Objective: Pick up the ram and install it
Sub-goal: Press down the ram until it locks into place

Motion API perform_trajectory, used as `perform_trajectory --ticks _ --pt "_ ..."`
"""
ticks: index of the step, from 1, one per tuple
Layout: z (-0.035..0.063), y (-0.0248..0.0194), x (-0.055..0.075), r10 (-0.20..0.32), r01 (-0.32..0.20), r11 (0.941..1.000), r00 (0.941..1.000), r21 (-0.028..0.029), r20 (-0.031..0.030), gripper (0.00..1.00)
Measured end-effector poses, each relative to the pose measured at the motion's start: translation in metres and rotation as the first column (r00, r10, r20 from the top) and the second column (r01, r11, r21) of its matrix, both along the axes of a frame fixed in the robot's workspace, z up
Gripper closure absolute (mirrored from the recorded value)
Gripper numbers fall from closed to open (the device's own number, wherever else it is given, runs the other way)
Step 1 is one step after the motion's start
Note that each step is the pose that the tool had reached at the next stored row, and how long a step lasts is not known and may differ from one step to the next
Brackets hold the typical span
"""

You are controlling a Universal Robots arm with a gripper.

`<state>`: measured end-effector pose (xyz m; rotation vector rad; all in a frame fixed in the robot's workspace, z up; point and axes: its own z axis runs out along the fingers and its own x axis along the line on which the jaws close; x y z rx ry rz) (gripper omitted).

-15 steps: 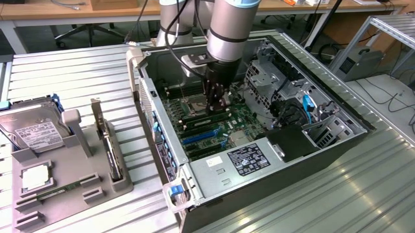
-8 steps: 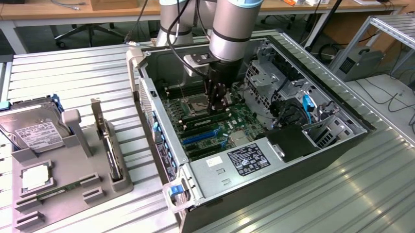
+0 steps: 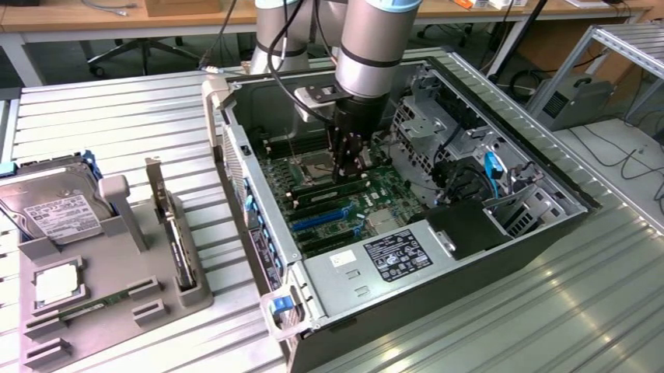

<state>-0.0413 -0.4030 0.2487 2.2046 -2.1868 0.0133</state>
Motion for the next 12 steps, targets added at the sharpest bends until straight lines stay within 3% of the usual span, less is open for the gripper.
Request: perform_trajectory --ticks 9,12 --pt "0.0 0.0 0.0 -0.003 0.003 1.0 1.0 0.0 0.0 0.89" --pt "0.0 0.0 0.0 -0.034 0.034 0.9994 0.9994 0.0001 0.0 0.89"
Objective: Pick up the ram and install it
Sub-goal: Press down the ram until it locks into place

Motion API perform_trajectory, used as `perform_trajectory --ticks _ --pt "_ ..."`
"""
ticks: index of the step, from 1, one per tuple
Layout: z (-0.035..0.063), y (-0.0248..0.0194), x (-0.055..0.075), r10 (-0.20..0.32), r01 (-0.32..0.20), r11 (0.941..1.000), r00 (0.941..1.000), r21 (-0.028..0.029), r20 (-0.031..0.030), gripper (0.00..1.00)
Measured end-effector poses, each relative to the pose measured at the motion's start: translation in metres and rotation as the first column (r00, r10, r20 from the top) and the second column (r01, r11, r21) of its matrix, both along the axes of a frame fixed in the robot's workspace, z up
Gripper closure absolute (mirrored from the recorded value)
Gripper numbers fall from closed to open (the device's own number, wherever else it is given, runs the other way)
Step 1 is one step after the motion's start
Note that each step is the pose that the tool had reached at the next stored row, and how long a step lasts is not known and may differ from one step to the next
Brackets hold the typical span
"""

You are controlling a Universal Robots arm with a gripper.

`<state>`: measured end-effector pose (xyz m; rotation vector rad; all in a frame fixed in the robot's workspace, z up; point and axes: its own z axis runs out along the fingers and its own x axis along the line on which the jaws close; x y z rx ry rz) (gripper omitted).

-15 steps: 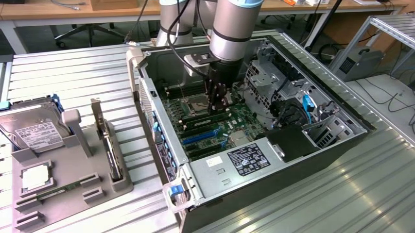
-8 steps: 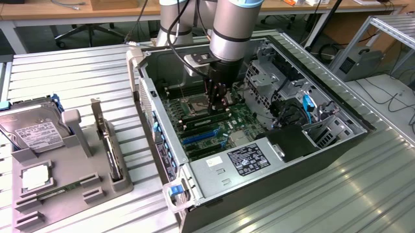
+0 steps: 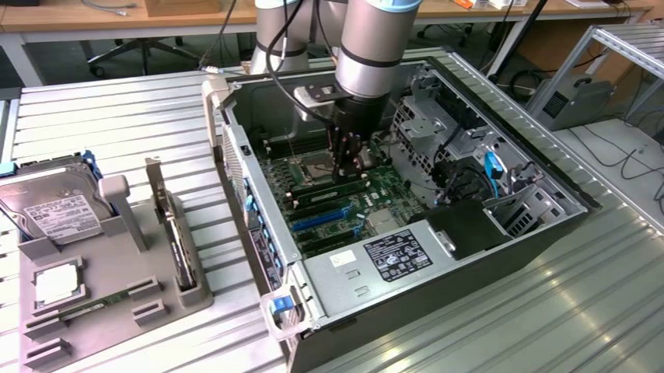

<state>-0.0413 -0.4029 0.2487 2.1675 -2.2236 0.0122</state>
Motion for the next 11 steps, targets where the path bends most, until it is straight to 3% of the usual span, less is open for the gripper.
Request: perform_trajectory --ticks 6,11 --pt "0.0 0.0 0.0 -0.113 0.113 0.9936 0.9936 0.0 0.0 0.89" --pt "0.0 0.0 0.0 -0.205 0.205 0.9788 0.9788 0.0 0.0 0.89"
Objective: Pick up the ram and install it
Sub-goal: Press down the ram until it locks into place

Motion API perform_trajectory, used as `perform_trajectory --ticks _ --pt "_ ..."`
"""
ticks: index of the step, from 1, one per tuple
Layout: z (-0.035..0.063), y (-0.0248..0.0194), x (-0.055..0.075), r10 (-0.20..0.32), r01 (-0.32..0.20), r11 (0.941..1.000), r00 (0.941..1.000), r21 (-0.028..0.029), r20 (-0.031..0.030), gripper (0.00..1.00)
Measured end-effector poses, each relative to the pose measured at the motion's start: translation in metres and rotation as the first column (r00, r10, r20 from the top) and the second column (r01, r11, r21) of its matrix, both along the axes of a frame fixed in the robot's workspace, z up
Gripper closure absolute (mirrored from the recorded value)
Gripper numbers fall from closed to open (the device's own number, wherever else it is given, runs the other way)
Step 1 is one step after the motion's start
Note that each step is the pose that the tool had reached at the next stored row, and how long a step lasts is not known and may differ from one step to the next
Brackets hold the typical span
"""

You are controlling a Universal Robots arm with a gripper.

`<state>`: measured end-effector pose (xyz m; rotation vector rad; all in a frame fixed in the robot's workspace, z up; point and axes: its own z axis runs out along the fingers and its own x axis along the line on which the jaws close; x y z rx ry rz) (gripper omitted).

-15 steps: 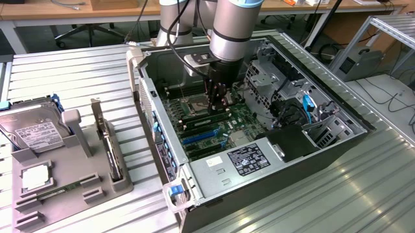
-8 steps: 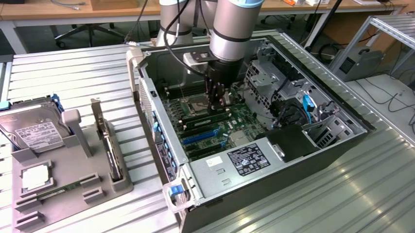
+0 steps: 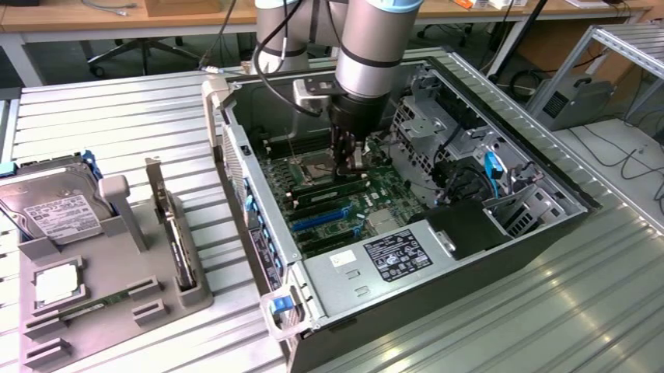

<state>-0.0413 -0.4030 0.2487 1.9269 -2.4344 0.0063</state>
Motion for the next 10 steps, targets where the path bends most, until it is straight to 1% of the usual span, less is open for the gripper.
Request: perform_trajectory --ticks 2,5,10 --pt "0.0 0.0 0.0 -0.032 0.032 0.9995 0.9995 0.0 0.0 0.89" --pt "0.0 0.0 0.0 -0.078 0.078 0.997 0.997 0.0 0.0 0.89" --pt "0.0 0.0 0.0 -0.145 0.145 0.9894 0.9894 0.0001 0.0008 0.89"
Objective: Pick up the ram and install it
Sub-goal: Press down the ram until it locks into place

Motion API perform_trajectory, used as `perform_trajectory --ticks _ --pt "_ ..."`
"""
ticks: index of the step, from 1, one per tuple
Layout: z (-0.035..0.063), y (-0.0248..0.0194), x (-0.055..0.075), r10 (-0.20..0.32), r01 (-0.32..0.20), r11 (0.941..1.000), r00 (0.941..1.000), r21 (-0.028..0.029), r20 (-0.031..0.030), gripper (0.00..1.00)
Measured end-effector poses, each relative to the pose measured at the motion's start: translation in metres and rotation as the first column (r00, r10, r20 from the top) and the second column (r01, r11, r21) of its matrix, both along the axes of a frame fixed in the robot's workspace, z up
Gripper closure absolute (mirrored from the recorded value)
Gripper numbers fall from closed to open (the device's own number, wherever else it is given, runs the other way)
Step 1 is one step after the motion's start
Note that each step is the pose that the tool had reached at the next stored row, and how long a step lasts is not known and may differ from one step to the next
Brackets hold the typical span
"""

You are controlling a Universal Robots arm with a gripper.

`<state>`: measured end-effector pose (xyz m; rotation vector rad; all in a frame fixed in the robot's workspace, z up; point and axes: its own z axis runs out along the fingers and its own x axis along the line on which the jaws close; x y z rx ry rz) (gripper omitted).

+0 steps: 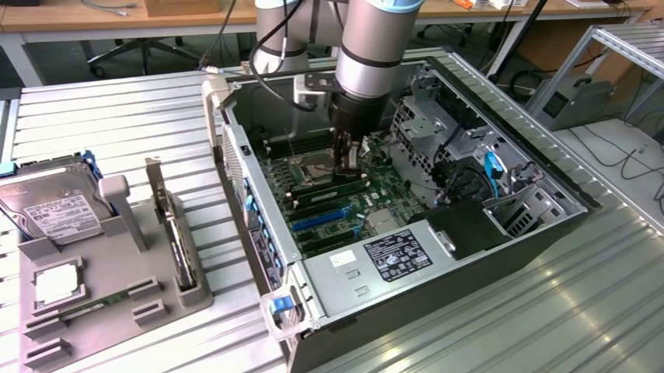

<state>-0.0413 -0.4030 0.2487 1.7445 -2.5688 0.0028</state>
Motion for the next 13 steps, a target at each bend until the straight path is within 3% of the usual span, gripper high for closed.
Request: perform_trajectory --ticks 8,13 --pt "0.0 0.0 0.0001 -0.106 0.106 0.9944 0.9944 -0.0003 0.0034 0.89" --pt "0.0 0.0 0.0 -0.19 0.19 0.9818 0.9818 0.0001 0.007 0.89"
